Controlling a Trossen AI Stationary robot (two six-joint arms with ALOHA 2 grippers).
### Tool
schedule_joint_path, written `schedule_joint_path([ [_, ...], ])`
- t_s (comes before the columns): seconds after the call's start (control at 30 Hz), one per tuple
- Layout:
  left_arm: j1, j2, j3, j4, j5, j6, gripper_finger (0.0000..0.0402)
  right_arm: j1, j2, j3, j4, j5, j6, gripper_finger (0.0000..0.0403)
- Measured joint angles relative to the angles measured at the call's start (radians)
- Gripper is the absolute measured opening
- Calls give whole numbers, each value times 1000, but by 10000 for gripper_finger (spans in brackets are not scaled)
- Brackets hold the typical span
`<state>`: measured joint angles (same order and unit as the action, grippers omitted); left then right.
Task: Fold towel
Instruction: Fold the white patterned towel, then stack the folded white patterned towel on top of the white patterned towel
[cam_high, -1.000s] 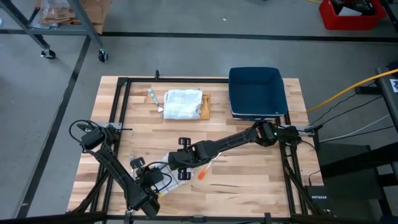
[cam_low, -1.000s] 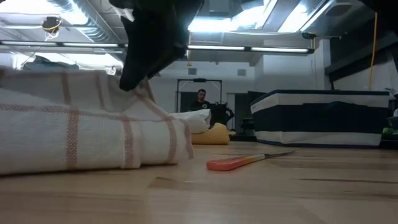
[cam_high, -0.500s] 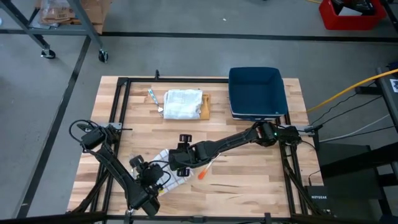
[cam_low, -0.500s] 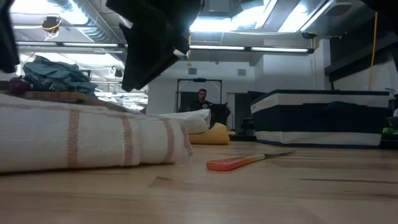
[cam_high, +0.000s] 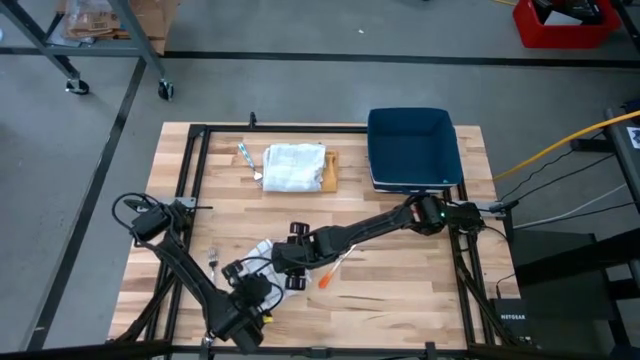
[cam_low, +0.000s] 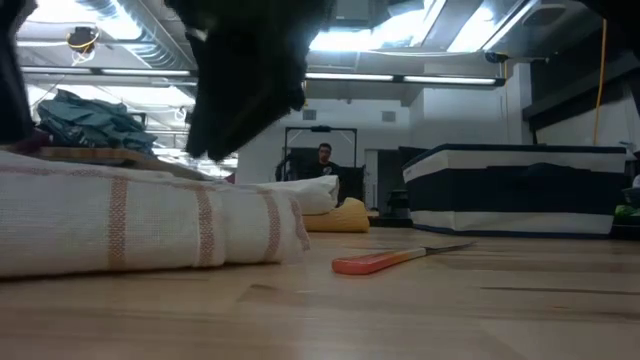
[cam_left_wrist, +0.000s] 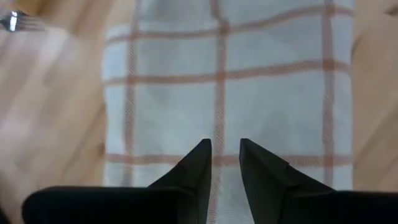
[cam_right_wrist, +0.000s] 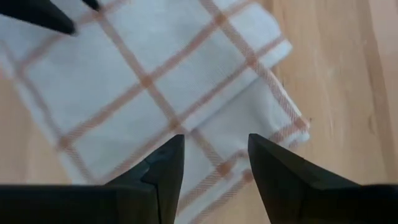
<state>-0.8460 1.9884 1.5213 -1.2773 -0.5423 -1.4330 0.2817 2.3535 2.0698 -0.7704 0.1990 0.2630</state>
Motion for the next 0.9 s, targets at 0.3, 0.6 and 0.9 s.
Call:
schedule_joint_path([
  [0.3, -32, 0, -192, 331, -1, -31, 62, -1, 0, -125, 136, -17, 2, 182],
  [0.6, -31, -11, -278, 434, -14, -29, 53, -1, 2, -174, 156, -17, 2, 182],
  [0.9, -23, -132, -218, 243, 11, 8, 11, -1, 0, -87, 153, -4, 1, 182],
])
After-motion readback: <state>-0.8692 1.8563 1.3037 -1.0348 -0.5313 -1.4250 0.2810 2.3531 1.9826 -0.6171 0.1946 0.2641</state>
